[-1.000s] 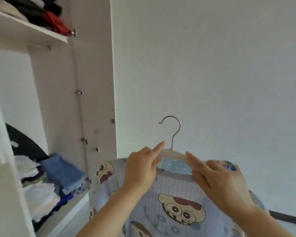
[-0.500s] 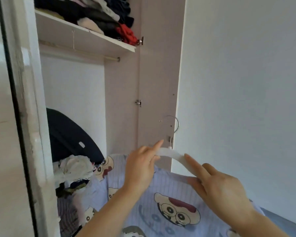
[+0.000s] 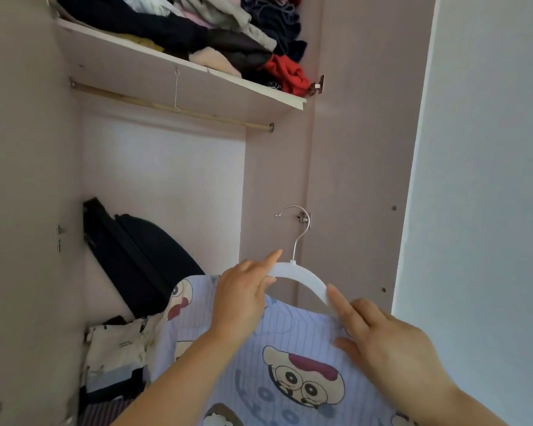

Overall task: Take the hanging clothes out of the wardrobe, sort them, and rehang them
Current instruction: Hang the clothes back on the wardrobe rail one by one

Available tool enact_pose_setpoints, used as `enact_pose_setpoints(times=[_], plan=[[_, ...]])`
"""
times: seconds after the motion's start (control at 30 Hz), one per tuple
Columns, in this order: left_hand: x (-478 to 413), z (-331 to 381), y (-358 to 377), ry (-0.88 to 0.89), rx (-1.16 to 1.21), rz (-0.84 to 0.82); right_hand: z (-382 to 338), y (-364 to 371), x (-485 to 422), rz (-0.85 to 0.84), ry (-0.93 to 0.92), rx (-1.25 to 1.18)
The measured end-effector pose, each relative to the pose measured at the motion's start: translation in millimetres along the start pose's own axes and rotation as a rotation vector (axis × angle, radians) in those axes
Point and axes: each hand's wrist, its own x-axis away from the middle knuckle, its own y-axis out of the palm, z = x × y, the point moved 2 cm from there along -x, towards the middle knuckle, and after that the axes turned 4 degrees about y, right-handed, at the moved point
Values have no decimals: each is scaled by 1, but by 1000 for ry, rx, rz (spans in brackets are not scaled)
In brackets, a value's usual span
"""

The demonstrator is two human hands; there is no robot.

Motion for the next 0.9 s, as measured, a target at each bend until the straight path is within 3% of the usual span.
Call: enact_pose_setpoints(times=[0.33, 0.57, 0.9], plan=[[-129, -153, 53, -58, 22, 30, 13, 122, -164, 70, -90, 68], [-212, -224, 63, -28, -100, 112, 30, 178, -281, -104, 15, 99], [-262, -347, 88, -84, -308, -47, 95, 291, -475, -73, 87, 122]])
